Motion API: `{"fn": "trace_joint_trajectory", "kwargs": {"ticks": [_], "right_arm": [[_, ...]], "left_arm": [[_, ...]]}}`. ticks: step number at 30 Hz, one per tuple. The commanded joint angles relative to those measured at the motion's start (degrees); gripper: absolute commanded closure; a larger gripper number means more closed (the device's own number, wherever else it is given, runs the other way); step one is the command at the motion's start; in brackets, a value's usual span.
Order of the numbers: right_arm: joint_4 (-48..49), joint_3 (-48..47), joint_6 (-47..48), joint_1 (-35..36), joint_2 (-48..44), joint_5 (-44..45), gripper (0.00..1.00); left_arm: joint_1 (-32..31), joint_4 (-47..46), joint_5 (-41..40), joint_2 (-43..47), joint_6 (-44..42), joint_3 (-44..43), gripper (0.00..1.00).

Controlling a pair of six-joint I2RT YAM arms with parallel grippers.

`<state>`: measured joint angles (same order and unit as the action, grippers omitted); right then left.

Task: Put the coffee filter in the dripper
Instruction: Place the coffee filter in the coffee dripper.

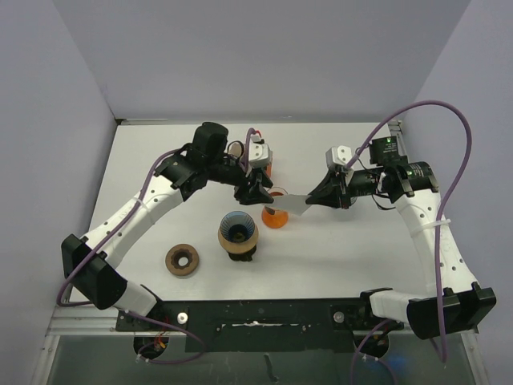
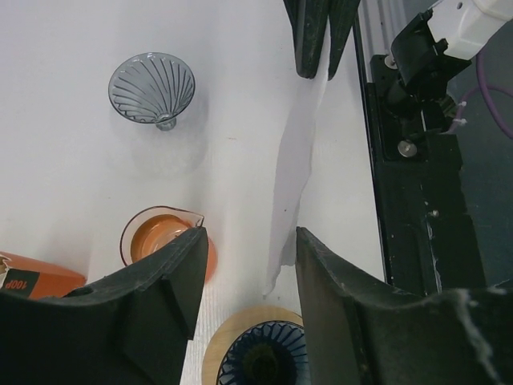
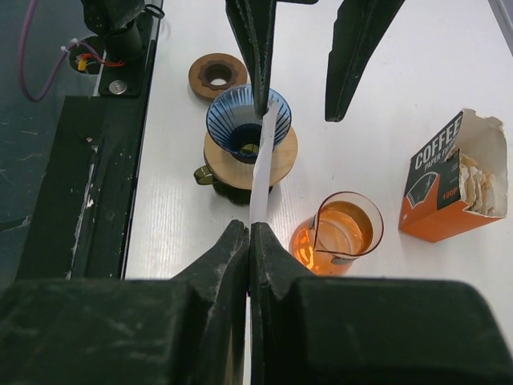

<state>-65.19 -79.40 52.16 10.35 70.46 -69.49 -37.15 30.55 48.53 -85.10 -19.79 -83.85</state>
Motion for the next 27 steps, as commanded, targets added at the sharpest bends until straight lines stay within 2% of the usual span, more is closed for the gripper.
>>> {"fn": "trace_joint_trajectory", "kwargs": {"ticks": [1, 5, 9, 18, 27], "right_arm": [[0.95, 0.01, 0.92, -0.84, -1.04, -2.24, 1.0], [1.01, 0.21, 0.9, -0.82, -1.53, -2.13, 1.0], [0.32, -0.11, 1.38, -0.47, -1.55, -2.21, 1.0], [-0.64, -0.95, 1.89, 1.09, -1.46, -1.6, 1.0], [-0.61, -0.76, 1.87, 1.38, -0.97, -1.87, 1.0]], "left_arm": [[0.44, 0.0, 4.2, 1.06, -2.22, -0.66, 0.52], [1.9, 1.57, 7.66, 2.28, -3.4, -0.65, 0.46], [3.47, 0.33, 10.13, 2.39, -0.65, -0.85, 0.44], [3.71, -0.53, 7.73, 1.87, 0.62, -1.18, 0.49], [3.86, -0.45, 8.59, 2.22, -0.33, -0.08, 0.5]]}}
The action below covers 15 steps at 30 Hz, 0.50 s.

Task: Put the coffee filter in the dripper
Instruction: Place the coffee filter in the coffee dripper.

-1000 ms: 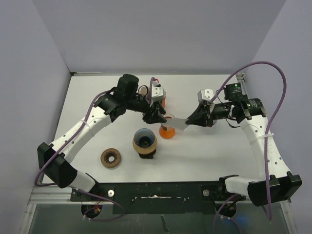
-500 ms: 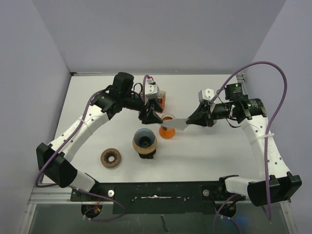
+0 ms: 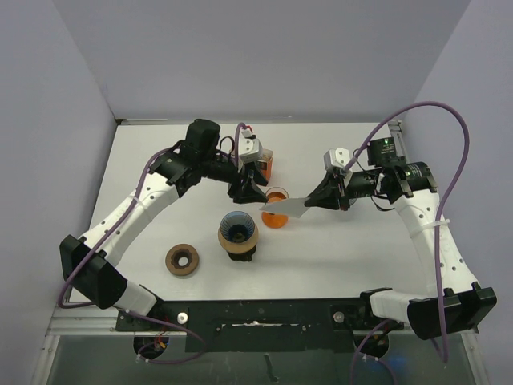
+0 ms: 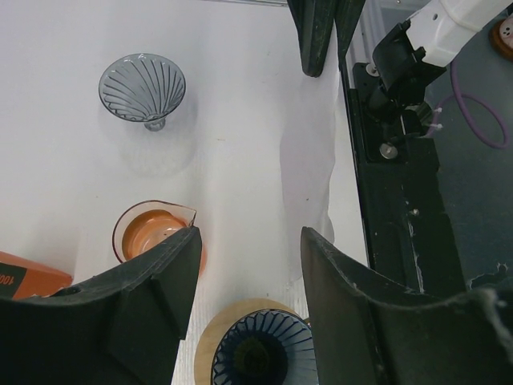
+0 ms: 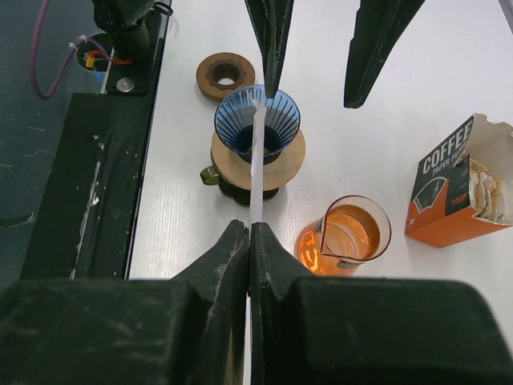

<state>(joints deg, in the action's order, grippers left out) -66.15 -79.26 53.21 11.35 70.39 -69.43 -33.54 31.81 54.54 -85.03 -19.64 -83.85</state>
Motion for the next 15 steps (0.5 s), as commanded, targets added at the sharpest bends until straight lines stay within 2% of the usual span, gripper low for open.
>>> {"fn": "trace_joint_trajectory", "kwargs": {"ticks": [1, 15], "right_arm": [[0.37, -0.96, 0.84, 0.42, -0.81, -1.94, 1.0], [0.5, -1.31, 0.38, 0.42, -0.39, -1.92, 1.0]], "left_arm": [[0.23, -1.53, 2.85, 2.15, -0.55, 0.0, 0.5], [0.23, -0.93, 5.91, 2.03, -0.3, 0.01, 0.5]]}}
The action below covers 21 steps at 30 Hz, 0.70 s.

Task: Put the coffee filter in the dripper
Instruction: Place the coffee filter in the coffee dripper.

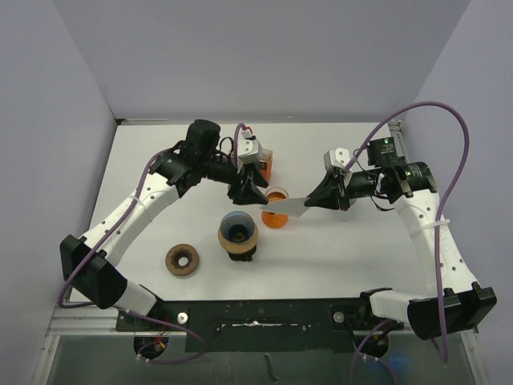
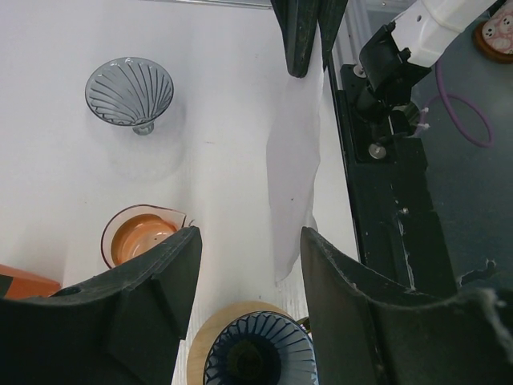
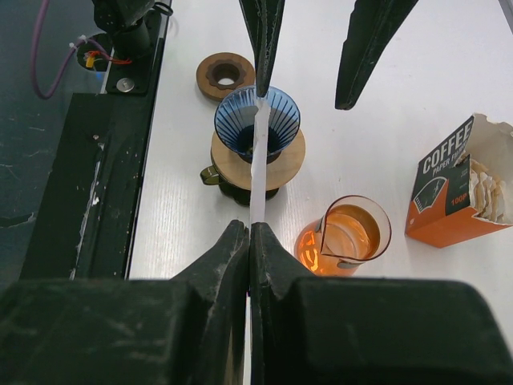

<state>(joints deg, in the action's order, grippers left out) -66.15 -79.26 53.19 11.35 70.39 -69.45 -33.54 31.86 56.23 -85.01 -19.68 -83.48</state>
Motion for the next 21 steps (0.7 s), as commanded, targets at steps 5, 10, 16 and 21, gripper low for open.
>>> {"fn": "trace_joint_trajectory", "kwargs": {"ticks": [5, 10, 16, 21], "right_arm": [[0.43, -1.75, 0.41, 0.4, -0.19, -2.07, 1.0], [0.31, -1.99, 0.42, 0.42, 0.01, -2.27, 1.0], [0.34, -2.1, 0.39, 0.42, 0.27, -2.44, 1.0], [0.48, -2.17, 0.26, 0.37, 0.44, -2.55, 1.0]], "left_arm": [[-0.14, -1.27, 4.09, 1.59, 0.03, -0.12, 0.5], [-0.35, -1.61, 3.48, 1.1, 0.09, -0.01, 0.5], [-1.03, -1.49, 3.19, 0.23, 0.02, -0.36, 0.5], [-1.52, -1.36, 3.27, -0.3, -0.03, -0.45, 0.5]]}}
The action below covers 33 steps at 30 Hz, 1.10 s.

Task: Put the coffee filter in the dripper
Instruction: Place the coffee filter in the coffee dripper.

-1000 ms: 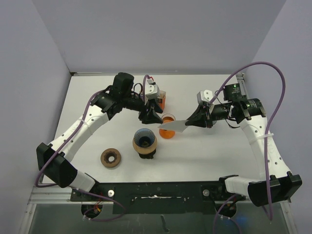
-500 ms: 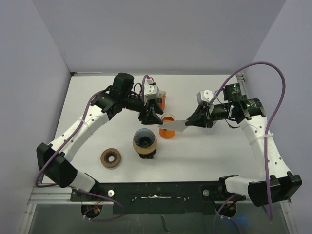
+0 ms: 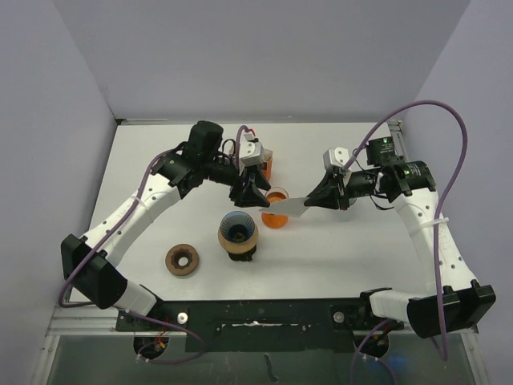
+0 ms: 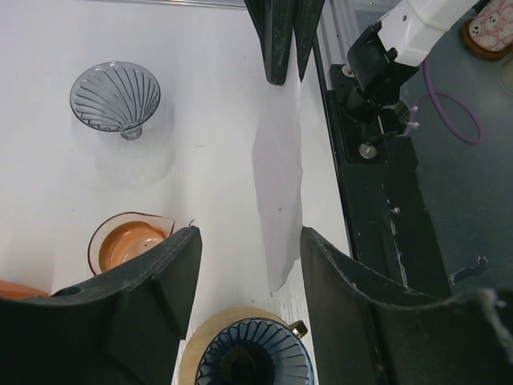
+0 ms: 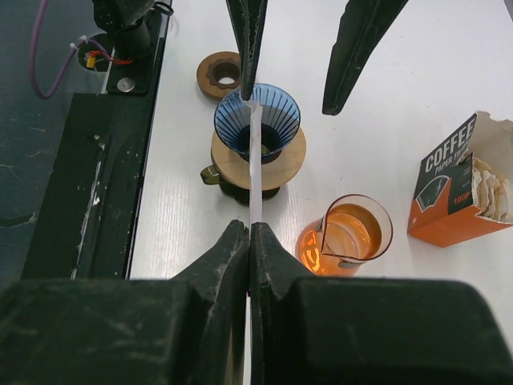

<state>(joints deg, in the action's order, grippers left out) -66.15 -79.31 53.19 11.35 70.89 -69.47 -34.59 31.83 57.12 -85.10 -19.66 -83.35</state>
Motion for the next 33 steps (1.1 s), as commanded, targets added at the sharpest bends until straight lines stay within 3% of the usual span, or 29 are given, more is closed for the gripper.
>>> {"fn": "trace_joint_trajectory", "kwargs": {"ticks": [1, 7, 20, 33], "right_arm": [[0.52, -2.16, 0.22, 0.39, -0.07, -2.51, 1.0], [0.52, -2.54, 0.16, 0.42, 0.21, -2.86, 1.0], [0.67, -1.76, 0.18, 0.42, -0.27, -2.82, 1.0], [0.86, -0.26, 0.24, 0.4, -1.61, -2.52, 1.0]], "left_arm": [[-0.56, -1.38, 2.33, -0.31, -0.1, -0.54, 0.5], [-1.16, -1.58, 1.71, -0.89, -0.12, -0.58, 0.51], [-1.37, -2.2, 0.34, -1.27, 0.29, -1.7, 0.62], [0.7, -3.58, 3.24, -0.9, 2.71, -2.36, 0.62]]}}
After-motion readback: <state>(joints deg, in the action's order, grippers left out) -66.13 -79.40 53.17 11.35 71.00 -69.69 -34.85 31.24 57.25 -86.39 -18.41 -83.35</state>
